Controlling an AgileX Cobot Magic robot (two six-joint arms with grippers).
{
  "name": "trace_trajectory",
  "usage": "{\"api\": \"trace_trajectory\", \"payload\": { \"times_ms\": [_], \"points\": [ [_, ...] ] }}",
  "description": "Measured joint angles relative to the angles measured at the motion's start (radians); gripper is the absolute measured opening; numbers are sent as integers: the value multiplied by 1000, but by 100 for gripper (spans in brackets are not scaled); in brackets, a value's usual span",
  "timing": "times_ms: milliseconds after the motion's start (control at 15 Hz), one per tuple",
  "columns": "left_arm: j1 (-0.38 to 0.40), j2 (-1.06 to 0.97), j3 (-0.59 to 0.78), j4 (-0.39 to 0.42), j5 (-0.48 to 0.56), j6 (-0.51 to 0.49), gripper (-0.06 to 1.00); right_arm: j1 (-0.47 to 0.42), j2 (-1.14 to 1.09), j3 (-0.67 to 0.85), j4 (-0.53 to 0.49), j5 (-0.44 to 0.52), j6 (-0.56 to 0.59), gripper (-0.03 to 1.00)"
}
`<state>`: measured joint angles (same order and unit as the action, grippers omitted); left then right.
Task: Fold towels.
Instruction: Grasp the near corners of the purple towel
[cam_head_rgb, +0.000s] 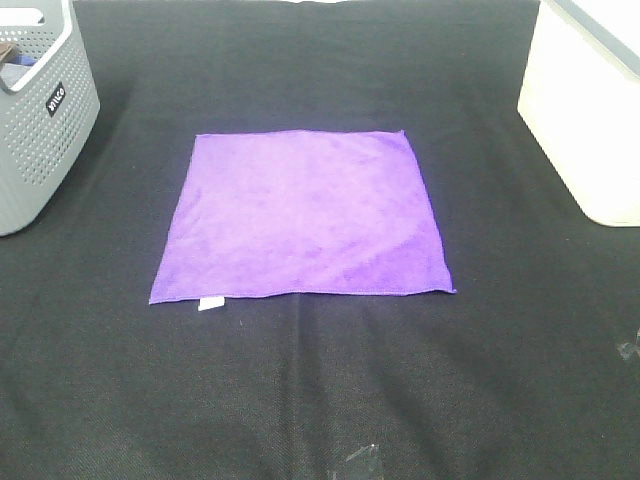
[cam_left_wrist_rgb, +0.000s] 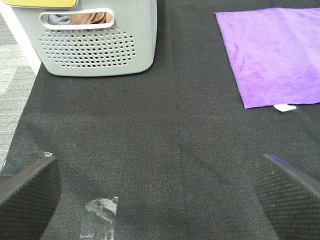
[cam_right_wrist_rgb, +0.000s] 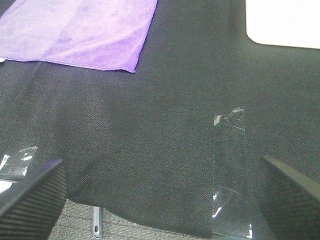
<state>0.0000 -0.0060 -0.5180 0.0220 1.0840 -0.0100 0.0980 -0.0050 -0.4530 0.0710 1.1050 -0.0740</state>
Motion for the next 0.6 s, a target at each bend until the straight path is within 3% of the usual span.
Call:
{"api": "trace_trajectory", "payload": {
  "times_ms": [600],
  "points": [
    [0,0,0,0,0,0,99,0,0,0,0,0,0,97]
  ]
}}
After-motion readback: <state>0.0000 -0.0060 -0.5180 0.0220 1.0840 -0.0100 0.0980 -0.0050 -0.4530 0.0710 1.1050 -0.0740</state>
